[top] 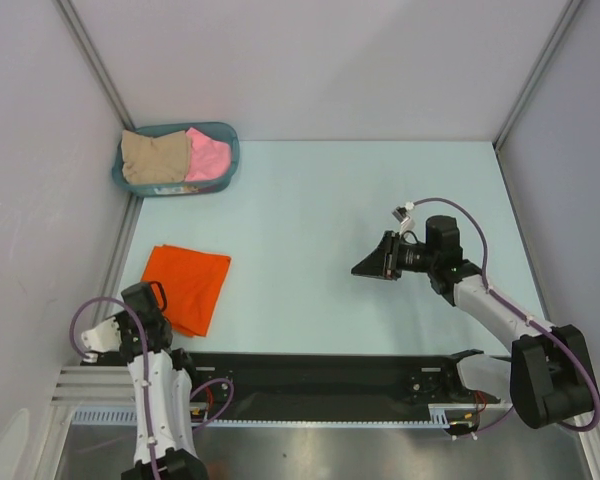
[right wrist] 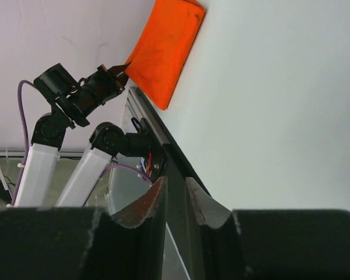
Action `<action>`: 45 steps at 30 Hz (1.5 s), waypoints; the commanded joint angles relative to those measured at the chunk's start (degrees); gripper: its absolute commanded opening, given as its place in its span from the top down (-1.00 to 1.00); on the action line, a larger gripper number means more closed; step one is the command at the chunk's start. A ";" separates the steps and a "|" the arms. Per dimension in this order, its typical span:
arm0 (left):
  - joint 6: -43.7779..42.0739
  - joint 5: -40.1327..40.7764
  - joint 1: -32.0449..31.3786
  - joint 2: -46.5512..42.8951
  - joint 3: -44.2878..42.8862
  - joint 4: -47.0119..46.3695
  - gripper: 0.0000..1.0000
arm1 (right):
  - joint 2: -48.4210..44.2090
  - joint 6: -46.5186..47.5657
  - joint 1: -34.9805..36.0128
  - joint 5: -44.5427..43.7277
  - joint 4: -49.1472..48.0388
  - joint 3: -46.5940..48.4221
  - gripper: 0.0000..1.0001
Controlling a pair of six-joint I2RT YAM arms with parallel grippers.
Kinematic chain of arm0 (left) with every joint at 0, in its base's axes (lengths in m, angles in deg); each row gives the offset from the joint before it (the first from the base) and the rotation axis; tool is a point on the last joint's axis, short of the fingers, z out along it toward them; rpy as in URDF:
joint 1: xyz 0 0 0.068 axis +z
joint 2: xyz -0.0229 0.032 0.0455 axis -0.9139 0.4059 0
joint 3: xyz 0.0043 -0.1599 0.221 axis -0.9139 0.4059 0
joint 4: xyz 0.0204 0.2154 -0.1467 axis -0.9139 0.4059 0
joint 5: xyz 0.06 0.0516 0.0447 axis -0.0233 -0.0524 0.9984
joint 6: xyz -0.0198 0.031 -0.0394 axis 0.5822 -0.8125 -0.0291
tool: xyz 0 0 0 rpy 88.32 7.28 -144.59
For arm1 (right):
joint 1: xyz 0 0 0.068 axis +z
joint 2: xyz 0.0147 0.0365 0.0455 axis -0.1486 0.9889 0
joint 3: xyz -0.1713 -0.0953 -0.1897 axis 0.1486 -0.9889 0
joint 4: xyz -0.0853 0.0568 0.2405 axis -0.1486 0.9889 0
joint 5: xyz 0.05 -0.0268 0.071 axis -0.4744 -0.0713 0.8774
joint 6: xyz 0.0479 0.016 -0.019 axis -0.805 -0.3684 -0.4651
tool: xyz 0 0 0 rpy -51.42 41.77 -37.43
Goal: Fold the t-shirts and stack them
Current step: Neatly place the folded tshirt to the corner
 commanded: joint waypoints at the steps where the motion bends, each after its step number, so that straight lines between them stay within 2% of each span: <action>1: 3.18 4.86 0.98 -2.66 0.35 3.81 0.99 | 0.01 1.21 0.73 1.04 0.68 1.99 0.52; 22: 8.46 10.75 1.33 -7.41 1.14 11.37 0.99 | 3.62 1.74 2.40 1.04 0.24 2.16 0.53; 23: 8.11 11.10 1.33 -7.67 0.97 11.64 0.91 | 3.70 1.82 2.40 1.04 0.15 2.16 0.53; 25: 8.02 11.02 1.42 -7.58 0.44 11.64 0.56 | 3.88 1.91 2.40 0.95 0.15 2.07 0.53; 26: 7.24 10.85 1.34 -7.24 0.00 11.55 0.16 | 4.06 1.91 2.49 0.95 -0.03 2.07 0.53; 29: 0.15 10.58 1.25 -5.13 -3.15 8.40 -0.65 | 4.15 1.91 2.40 1.04 -0.03 1.90 0.53; 33: -4.37 8.92 1.33 2.07 -10.45 8.56 -0.75 | 3.53 2.26 2.40 0.78 0.41 2.16 0.53; 36: -7.35 6.46 0.72 3.40 -15.28 8.92 -0.78 | 3.27 2.18 2.40 0.69 0.33 2.43 0.53; 38: -7.80 7.59 -1.38 3.23 -18.45 10.31 -0.88 | 3.44 2.09 2.40 0.51 0.50 2.86 0.53; 42: -9.64 7.68 -1.92 1.39 -24.33 11.99 -0.89 | 2.92 2.00 2.49 0.34 0.94 3.30 0.53; 45: -18.23 0.93 -2.71 3.13 -25.93 5.34 -0.74 | 2.13 2.44 2.31 -0.36 1.55 2.96 0.52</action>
